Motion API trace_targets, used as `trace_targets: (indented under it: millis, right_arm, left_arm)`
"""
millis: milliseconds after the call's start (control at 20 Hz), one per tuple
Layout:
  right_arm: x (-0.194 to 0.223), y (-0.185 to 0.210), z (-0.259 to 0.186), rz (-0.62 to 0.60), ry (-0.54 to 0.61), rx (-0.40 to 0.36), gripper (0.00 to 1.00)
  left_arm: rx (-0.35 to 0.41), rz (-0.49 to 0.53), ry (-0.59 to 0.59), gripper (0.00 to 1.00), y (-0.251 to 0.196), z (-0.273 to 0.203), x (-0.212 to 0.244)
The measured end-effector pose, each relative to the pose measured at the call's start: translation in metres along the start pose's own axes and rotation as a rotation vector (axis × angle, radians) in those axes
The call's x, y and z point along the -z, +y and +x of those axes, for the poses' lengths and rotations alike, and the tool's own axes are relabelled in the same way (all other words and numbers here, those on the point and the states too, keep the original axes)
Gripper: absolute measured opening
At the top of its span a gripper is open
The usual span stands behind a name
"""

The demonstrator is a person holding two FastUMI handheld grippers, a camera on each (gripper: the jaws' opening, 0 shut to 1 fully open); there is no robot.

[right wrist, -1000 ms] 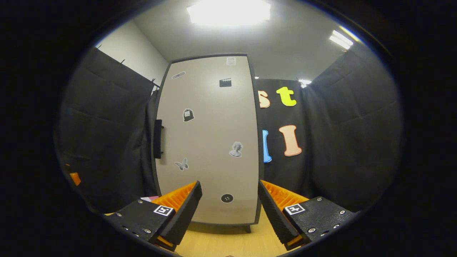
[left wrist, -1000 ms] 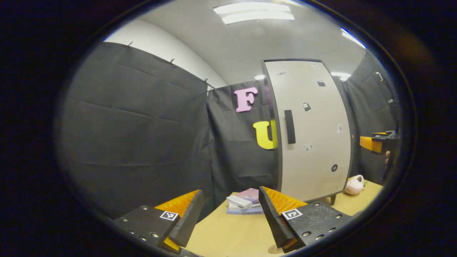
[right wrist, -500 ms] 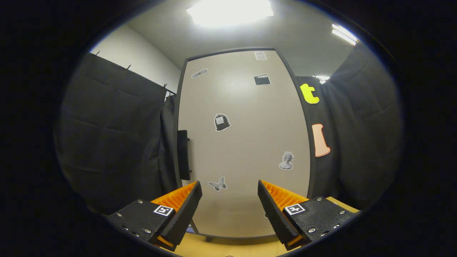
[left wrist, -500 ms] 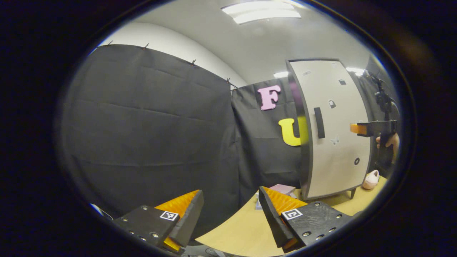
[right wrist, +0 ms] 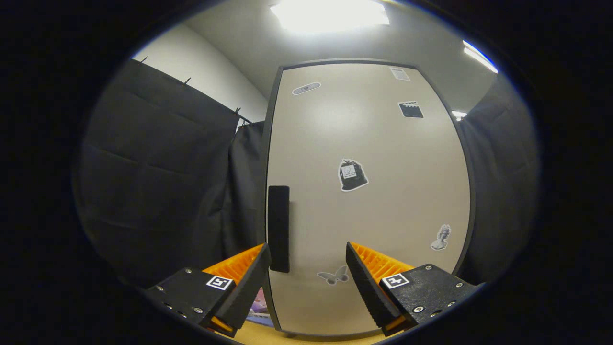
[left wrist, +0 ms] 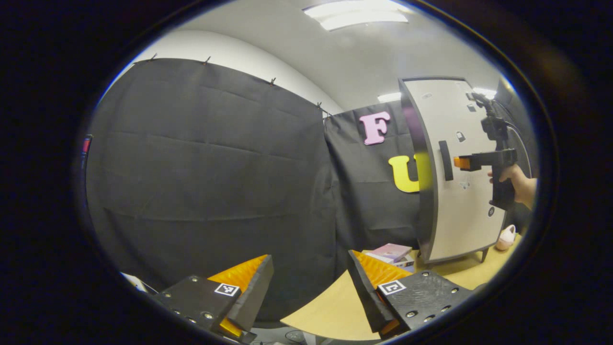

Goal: Open the cabinet door with the right hand, grasp the bottle in the cabinet with the left hand and place it on the coaster, then close the cabinet door with the right hand.

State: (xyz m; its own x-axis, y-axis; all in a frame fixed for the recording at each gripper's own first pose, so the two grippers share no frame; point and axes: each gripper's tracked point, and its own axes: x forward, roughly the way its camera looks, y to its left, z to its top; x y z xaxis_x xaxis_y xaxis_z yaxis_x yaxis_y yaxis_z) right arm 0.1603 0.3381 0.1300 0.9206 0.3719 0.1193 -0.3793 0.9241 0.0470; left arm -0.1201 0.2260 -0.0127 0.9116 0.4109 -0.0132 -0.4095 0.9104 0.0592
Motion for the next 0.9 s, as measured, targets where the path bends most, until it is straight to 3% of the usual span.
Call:
trace_targets:
  millis: [350, 450, 550, 700, 900]
  right_arm:
    - [0.013, 0.019, 0.05, 0.03, 0.105, 0.032, 0.95]
    - [0.016, 0.024, 0.057, 0.035, 0.123, 0.031, 0.87]
    - [0.019, 0.033, 0.061, 0.042, 0.143, 0.014, 0.76]
    - [0.023, 0.035, 0.062, 0.058, 0.178, 0.004, 0.35]
    - [0.021, 0.037, 0.055, 0.047, 0.207, -0.036, 0.19]
  left_arm:
    - [0.009, -0.037, 0.023, 0.89, 0.005, 0.004, 0.011]
    - [0.011, -0.035, 0.031, 0.89, 0.005, 0.006, 0.013]
    - [0.018, -0.035, 0.034, 0.93, 0.003, 0.007, 0.014]
    - [0.039, -0.035, 0.038, 0.89, 0.001, 0.007, 0.014]
    - [0.063, -0.06, 0.029, 0.93, -0.004, 0.007, 0.007]
